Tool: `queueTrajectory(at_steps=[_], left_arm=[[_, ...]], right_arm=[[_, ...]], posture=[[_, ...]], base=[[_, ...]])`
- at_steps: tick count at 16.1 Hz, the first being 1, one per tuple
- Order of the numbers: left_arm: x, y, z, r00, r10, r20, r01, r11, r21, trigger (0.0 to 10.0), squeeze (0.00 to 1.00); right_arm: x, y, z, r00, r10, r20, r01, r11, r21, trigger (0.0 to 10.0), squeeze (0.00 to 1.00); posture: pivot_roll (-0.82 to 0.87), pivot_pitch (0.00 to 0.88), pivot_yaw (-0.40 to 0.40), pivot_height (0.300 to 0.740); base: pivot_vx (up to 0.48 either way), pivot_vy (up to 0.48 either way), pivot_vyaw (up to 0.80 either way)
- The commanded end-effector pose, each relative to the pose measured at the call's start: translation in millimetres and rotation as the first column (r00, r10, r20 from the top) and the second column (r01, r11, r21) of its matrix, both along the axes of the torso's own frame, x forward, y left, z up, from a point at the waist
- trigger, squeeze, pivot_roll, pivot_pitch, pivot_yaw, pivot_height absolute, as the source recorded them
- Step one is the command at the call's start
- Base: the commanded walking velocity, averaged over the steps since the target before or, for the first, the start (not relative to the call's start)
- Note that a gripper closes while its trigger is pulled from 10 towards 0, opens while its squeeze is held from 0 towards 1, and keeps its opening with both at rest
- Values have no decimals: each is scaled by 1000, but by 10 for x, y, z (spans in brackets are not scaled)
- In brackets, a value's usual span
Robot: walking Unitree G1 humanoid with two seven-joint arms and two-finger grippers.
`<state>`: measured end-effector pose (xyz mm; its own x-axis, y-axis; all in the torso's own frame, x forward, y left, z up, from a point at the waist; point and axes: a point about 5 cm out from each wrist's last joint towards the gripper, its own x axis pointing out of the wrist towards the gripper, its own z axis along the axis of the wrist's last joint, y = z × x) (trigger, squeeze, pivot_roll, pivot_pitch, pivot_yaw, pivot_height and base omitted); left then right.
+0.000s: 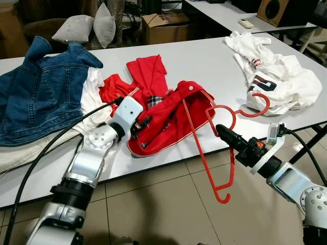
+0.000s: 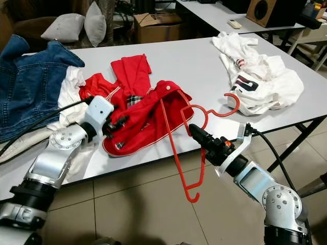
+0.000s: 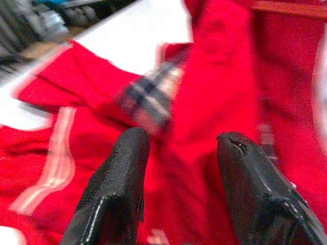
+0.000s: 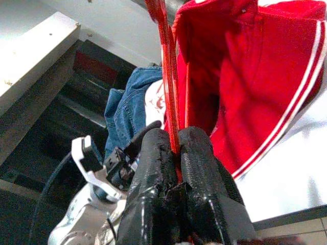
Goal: Hang hanger
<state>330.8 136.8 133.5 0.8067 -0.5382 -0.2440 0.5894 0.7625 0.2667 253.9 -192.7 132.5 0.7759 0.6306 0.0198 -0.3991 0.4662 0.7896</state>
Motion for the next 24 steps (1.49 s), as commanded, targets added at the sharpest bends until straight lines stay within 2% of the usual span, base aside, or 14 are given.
queueTrajectory(at_steps=[1,3,4,5,6,7,9,10,11,15,18,21,24], left_arm=[[-35,-8,30,999,-26,-39,23,998,-66,10000,0],[-44,9,41,997,-29,-65,23,995,-92,10000,0],[-51,58,5,995,-21,-100,17,999,-43,10000,0],[-30,133,-46,993,32,-110,-27,999,46,10000,0],[-14,162,-59,993,60,-106,-53,996,69,10000,0],[14,200,-54,986,119,-116,-114,992,49,6627,0],[16,197,-31,984,137,-117,-132,990,53,3098,0],[15,185,-22,984,136,-119,-131,990,48,2078,0],[19,174,-17,984,135,-116,-130,990,44,39,0],[49,140,3,983,152,-100,-150,988,30,0,0],[114,115,188,984,179,5,-179,983,-49,0,0],[137,83,294,980,185,71,-179,980,-91,0,0],[164,23,444,973,182,143,-156,972,-177,0,0]], right_arm=[[-4,-20,55,999,-7,36,7,1000,1,10000,0],[1,-23,54,999,-7,37,7,1000,1,10000,0],[6,-17,52,999,-1,36,2,1000,-5,10000,0],[10,-13,52,999,1,36,-1,1000,-7,10000,0],[11,-12,52,999,2,36,-2,1000,-7,10000,0],[13,-11,54,999,3,37,-3,1000,-8,10000,0],[11,-14,54,999,4,37,-3,1000,-11,10000,0],[10,-16,53,999,3,37,-3,1000,-12,10000,0],[10,-17,53,999,3,37,-2,1000,-12,10000,0],[8,-13,53,999,3,38,-3,1000,-14,10000,0],[-19,-23,5,1000,-5,20,5,999,-32,10000,0],[-41,-14,-19,1000,-7,12,8,999,-40,10000,0],[-92,4,-64,1000,1,-5,-1,997,-74,10000,0]], posture=[[-59,0,-5,740],[-58,0,-8,740],[-56,0,-11,740],[-55,0,-13,740],[-55,0,-13,740],[-56,0,-13,740],[-56,0,-13,740],[-56,0,-13,740],[-56,0,-13,740],[-59,0,-7,740],[-56,0,-6,740],[-56,0,-1,740],[-53,0,-3,740]], base=[[0,0,0],[0,0,0],[0,0,0],[0,0,0],[0,0,0],[0,0,0],[0,0,0],[0,0,0],[0,0,0],[0,0,0],[0,0,0],[0,0,0],[0,0,0]])
